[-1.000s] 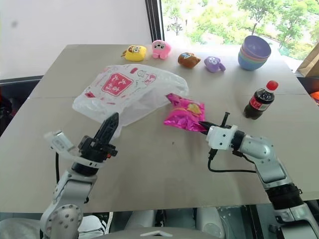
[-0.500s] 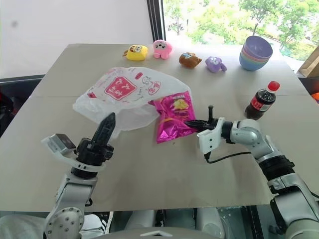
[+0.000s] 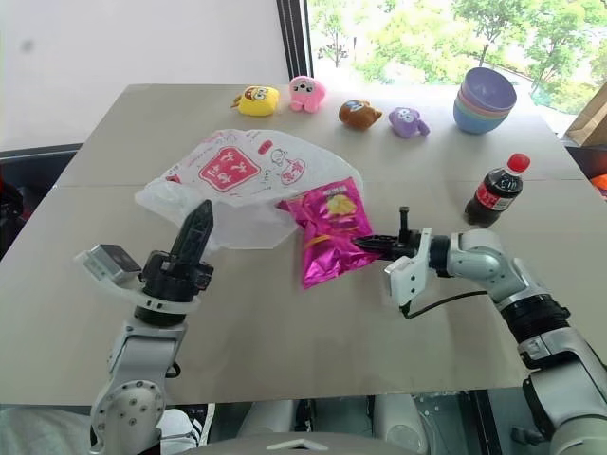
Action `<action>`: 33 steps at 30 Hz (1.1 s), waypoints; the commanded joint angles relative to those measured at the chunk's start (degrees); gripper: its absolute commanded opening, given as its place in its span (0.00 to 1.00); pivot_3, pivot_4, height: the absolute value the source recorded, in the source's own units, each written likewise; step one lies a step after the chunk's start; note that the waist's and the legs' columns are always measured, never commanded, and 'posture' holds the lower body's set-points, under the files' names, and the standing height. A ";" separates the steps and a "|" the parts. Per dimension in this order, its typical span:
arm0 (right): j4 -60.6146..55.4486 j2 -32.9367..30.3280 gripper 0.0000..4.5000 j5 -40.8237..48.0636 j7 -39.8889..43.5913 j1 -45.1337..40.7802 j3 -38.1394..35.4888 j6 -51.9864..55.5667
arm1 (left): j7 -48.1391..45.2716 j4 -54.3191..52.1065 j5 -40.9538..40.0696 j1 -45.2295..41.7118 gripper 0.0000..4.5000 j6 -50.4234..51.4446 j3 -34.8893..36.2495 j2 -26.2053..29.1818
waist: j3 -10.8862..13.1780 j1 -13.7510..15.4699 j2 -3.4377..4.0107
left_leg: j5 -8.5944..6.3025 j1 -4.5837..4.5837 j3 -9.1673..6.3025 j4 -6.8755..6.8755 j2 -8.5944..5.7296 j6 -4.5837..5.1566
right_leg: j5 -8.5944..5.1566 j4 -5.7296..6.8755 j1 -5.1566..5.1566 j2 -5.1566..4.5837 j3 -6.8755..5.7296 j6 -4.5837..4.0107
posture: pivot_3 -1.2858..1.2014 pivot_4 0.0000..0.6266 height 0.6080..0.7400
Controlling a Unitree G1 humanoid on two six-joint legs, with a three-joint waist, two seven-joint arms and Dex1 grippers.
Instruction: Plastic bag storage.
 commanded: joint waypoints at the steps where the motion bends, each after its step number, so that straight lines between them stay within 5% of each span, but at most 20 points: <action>1: -2.45 1.32 0.02 3.02 0.95 -0.30 2.09 -0.57 | -0.07 -1.77 -0.76 0.08 0.00 -0.68 -0.28 -0.19 | 0.00 0.00 0.00 | 0.00 0.00 0.00 0.00 0.00 0.00 | 0.00 0.00 0.00 0.00 0.00 0.00 | 0.52 0.24 1.00; 10: 5.90 9.25 0.02 5.25 2.26 -6.19 4.48 2.51 | -3.18 -5.85 0.14 4.92 0.00 1.04 -4.27 2.27 | 0.05 -0.17 0.03 | 0.00 0.03 0.05 0.00 0.03 0.00 | -0.03 0.01 0.00 0.00 0.02 -0.05 | 0.52 0.24 1.00; 18: 24.41 20.70 0.02 2.33 0.24 -16.64 4.89 4.42 | -9.56 -7.67 2.60 12.09 0.00 2.00 -9.57 6.84 | 0.11 -0.25 0.13 | 0.00 0.04 0.07 -0.01 0.06 -0.01 | -0.09 0.03 -0.02 0.01 0.01 -0.18 | 0.52 0.24 1.00; 26: 38.79 26.53 0.02 -9.69 -23.82 -28.06 2.53 13.10 | -14.46 -5.98 7.24 14.65 0.00 1.63 -13.82 9.82 | 0.13 -0.35 0.17 | 0.00 -0.05 0.17 -0.01 0.25 -0.03 | -0.11 0.10 -0.16 -0.02 0.01 -0.20 | 0.52 0.24 1.00; 33: 34.03 22.37 0.02 -8.04 -33.37 -24.21 -4.13 19.34 | -14.51 -2.31 8.62 10.13 0.00 0.67 -11.61 9.51 | 0.12 -0.21 0.18 | 0.04 -0.89 0.49 0.12 0.23 -0.09 | 0.01 0.49 -1.05 -0.06 0.01 -0.01 | 0.52 0.24 1.00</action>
